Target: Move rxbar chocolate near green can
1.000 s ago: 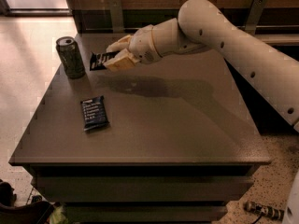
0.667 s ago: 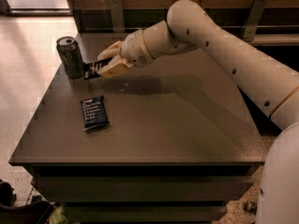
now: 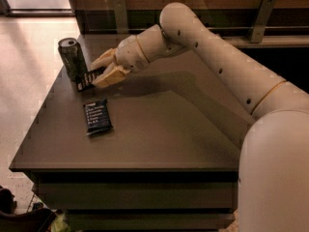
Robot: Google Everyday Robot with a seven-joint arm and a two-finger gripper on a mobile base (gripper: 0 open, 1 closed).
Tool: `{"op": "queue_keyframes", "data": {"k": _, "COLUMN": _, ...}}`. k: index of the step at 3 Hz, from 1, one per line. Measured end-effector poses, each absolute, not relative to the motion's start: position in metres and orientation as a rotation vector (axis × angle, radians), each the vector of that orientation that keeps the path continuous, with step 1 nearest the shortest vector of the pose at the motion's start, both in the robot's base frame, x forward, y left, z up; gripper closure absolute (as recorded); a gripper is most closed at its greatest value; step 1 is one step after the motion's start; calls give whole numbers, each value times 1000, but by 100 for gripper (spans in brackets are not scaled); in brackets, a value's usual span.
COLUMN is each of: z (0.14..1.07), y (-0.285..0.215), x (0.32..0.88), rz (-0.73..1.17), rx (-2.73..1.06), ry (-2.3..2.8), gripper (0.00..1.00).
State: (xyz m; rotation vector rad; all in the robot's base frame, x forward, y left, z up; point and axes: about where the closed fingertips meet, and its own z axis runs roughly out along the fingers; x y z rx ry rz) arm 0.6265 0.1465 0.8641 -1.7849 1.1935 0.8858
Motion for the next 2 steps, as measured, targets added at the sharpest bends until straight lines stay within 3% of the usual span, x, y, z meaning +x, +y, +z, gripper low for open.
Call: {"op": "queue_keyframes", "data": {"k": 2, "z": 863, "y": 152, "x": 624, "rz": 902, "rx": -1795, "ry": 1182, "gripper": 41}}
